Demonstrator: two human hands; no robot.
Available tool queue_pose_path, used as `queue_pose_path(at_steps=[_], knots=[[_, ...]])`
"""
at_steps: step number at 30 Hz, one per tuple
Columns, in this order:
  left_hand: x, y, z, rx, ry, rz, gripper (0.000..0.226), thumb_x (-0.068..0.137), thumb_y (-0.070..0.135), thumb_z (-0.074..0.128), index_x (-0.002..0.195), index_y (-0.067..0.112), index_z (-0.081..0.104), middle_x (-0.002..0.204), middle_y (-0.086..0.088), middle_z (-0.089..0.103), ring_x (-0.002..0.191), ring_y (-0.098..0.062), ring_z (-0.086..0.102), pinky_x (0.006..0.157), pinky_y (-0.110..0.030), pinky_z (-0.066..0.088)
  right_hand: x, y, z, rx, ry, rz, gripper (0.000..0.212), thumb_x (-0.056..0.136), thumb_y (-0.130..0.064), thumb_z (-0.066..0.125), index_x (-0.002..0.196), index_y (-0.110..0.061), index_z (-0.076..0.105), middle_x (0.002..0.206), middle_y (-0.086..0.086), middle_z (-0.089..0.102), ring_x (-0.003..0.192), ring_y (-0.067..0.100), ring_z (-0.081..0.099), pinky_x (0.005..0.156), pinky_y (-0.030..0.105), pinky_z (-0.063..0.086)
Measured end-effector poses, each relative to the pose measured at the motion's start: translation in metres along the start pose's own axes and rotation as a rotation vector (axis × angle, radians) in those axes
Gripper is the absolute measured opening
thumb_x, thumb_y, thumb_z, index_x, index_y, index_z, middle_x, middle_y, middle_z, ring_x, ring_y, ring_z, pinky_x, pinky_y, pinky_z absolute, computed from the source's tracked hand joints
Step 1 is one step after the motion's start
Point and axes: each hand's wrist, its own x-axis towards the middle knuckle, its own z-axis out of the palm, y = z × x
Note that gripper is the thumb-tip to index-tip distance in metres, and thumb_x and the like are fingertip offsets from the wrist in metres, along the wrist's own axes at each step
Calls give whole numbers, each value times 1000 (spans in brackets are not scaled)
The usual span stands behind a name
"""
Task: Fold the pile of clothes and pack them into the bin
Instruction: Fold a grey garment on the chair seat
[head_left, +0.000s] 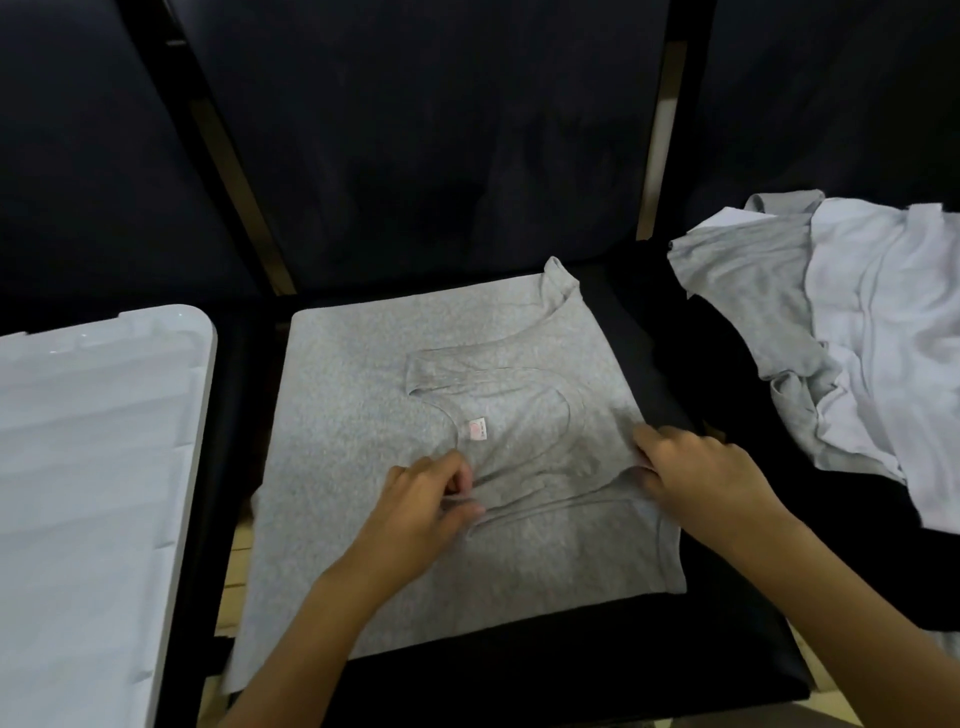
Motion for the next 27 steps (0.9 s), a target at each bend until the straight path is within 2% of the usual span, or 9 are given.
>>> queue_pose_path(at_steps=[3,4,7,11,15,17,20,24,27], knots=[[4,1,-8,-161,-12,-99,15,85,25,75,88,35,64,77,9,61,78,-9,59,70,-19,46,-6,3,0,-52,31,-38,25,101,-24,47,126,-24,44,112,-5,55,101,16,64,57,23,34],[5,0,-11,-175,-36,-119,8,85,27,75,86,29,68,77,5,63,77,-11,61,71,-22,47,-7,3,1,-62,23,-40,27,100,-20,46,127,-24,44,113,-5,54,101,16,64,52,21,29],[4,4,-24,-293,-107,-94,15,89,23,72,78,14,68,75,-1,65,73,-8,60,71,-21,47,-11,4,2,-91,-2,-33,29,99,-18,48,127,-24,44,114,-6,52,100,14,64,45,21,16],[4,10,-35,-509,-101,-88,17,92,18,66,88,2,67,82,-6,70,78,-10,65,74,-19,49,-13,5,2,-67,-24,-42,28,99,-18,48,126,-24,43,114,-6,50,97,15,63,48,22,21],[6,-1,-25,-300,-66,-103,23,93,28,64,76,13,64,65,10,59,65,-1,55,68,-20,44,-15,5,-4,-29,-25,-40,21,100,-17,46,119,-25,44,111,-6,49,92,16,62,55,24,31],[5,-5,-19,-128,-70,-102,20,89,32,70,73,24,62,63,14,58,61,-1,53,68,-22,39,-15,5,-4,14,-39,-54,17,98,-13,46,110,-25,44,106,-8,45,79,14,55,51,21,27],[5,-6,-19,10,-73,-90,18,81,24,79,86,28,63,78,15,59,74,-1,54,78,-23,41,-16,10,2,108,-97,-93,24,94,-6,50,100,-28,45,100,-10,39,73,7,39,50,19,26],[5,-8,-27,-32,-154,-111,27,76,10,82,93,22,64,87,7,59,78,-3,51,70,-13,44,-16,17,3,238,-169,-92,31,90,-4,58,102,-32,53,100,-13,40,81,6,48,67,24,48],[6,-11,-32,-33,-201,-128,27,77,15,82,96,23,64,93,4,60,80,-6,52,70,-14,45,-18,20,-1,281,-215,-47,33,87,-4,61,93,-34,49,96,-12,43,81,8,54,70,27,51]])
